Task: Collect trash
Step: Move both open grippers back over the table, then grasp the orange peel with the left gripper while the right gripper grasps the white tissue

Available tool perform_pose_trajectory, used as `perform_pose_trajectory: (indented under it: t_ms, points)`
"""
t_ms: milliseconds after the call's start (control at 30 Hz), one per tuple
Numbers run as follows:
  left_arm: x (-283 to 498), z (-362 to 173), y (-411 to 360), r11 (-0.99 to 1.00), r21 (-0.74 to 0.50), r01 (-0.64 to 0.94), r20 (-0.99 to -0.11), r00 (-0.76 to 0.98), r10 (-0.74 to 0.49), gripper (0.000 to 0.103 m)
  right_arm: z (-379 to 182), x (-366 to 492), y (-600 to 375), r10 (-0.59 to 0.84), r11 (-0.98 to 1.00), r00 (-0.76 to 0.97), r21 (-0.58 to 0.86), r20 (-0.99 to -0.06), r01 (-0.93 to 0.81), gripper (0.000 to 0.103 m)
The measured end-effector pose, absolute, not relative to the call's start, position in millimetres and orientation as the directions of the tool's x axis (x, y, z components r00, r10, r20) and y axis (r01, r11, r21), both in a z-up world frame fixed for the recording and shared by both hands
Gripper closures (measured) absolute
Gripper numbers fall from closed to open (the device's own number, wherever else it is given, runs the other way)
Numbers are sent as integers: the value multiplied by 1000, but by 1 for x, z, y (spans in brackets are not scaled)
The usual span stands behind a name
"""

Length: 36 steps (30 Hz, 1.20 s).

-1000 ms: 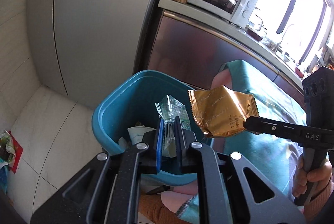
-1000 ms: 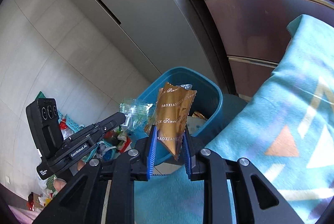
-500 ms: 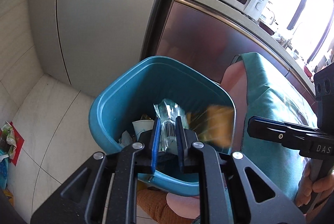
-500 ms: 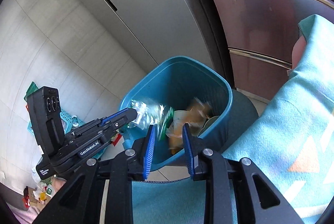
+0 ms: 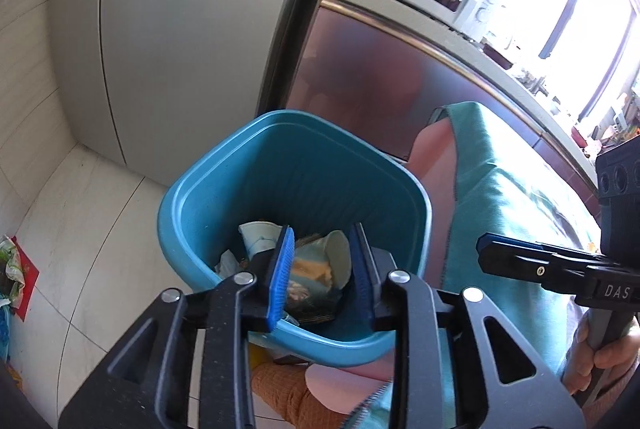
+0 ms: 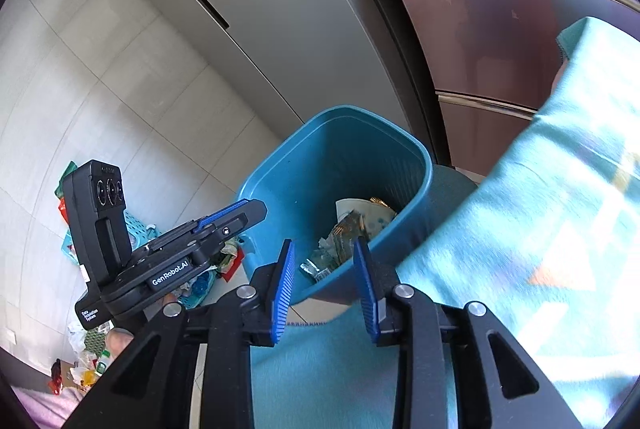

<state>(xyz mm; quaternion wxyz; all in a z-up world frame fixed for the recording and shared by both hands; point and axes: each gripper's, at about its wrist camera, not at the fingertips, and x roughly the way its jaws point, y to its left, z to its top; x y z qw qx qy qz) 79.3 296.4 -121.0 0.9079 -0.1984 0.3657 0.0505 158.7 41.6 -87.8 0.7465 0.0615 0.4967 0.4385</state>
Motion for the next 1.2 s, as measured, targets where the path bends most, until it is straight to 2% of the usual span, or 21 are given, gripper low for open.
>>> perform_pose_trajectory:
  t_ms: [233, 500, 633, 767, 867, 1033, 1067, 1100, 1200]
  points:
    - [74, -97, 259, 941, -313, -127, -633, 767, -107, 58, -67, 141, 7, 749, 594, 180, 525, -638, -610, 69]
    - [77, -74, 191, 957, -288, 47, -592, 776, -216, 50, -42, 116, -60, 747, 642, 323, 505, -581, -577, 68]
    - [79, -67, 150, 952, -273, 142, -584, 761, -281, 50, -34, 105, -102, 717, 690, 410, 495, -564, -528, 68]
    - [86, -65, 109, 937, -264, 229, -585, 734, -344, 49, -28, 96, -158, 637, 771, 522, 455, -567, -446, 68]
    - [88, -64, 79, 924, -254, 286, -590, 711, -382, 49, -26, 92, -202, 560, 827, 602, 431, -569, -361, 61]
    - [91, -65, 32, 904, -233, 358, -603, 676, -423, 49, -30, 94, -265, 416, 893, 699, 404, -582, -196, 59]
    - [93, -65, 23, 901, -228, 370, -607, 670, -428, 49, -31, 96, -276, 386, 904, 713, 395, -585, -165, 57]
    - [96, -66, 15, 898, -223, 380, -610, 664, -432, 49, -33, 98, -286, 346, 916, 728, 381, -592, -126, 50]
    - [103, -66, -1, 889, -215, 404, -617, 649, -444, 49, -44, 110, -311, 299, 923, 740, 379, -603, -65, 45]
